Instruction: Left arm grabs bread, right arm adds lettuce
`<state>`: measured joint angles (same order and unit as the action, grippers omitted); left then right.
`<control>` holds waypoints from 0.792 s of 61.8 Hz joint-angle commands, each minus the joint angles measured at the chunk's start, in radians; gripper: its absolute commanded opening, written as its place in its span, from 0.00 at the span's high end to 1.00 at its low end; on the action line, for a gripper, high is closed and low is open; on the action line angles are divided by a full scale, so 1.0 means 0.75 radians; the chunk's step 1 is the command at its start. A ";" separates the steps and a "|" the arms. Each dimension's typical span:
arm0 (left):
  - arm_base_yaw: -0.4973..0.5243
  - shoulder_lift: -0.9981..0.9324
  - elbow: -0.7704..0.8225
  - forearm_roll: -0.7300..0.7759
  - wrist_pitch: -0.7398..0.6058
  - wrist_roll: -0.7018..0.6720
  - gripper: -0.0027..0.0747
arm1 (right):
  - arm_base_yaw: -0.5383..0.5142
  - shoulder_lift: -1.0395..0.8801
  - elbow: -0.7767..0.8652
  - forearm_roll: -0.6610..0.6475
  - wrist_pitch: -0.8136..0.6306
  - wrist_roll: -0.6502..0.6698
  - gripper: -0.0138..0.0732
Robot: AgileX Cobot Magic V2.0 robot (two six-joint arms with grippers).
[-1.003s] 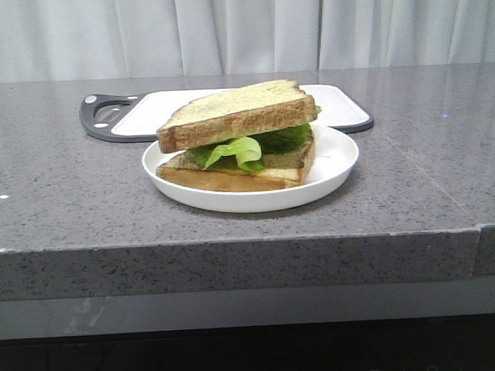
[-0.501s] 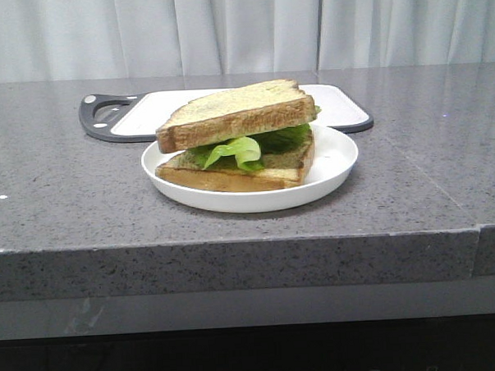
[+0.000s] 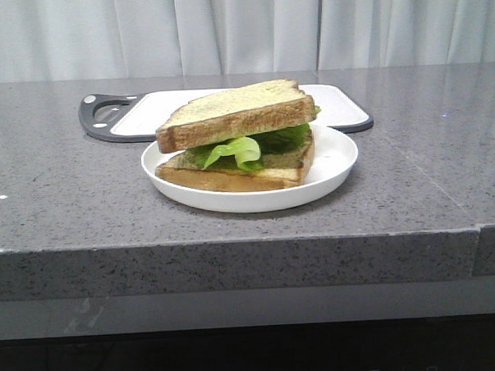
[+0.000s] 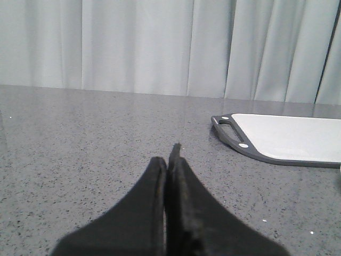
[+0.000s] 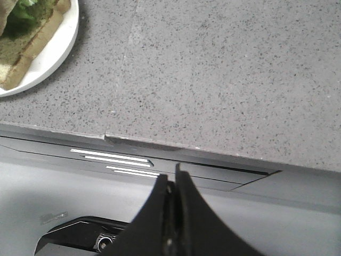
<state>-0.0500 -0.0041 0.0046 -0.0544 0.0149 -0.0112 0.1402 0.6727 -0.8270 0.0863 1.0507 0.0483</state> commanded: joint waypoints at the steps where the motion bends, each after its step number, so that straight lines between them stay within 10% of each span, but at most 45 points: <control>1: 0.002 -0.025 0.008 0.002 -0.115 -0.015 0.99 | 0.001 0.000 -0.032 -0.001 -0.073 -0.001 0.98; 49: 0.002 -0.025 0.008 0.002 -0.115 -0.015 0.99 | 0.001 -0.002 -0.020 -0.030 -0.103 -0.018 0.98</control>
<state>-0.0500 -0.0041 0.0046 -0.0544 0.0135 -0.0152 0.1402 0.6727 -0.8270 0.0863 1.0477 0.0483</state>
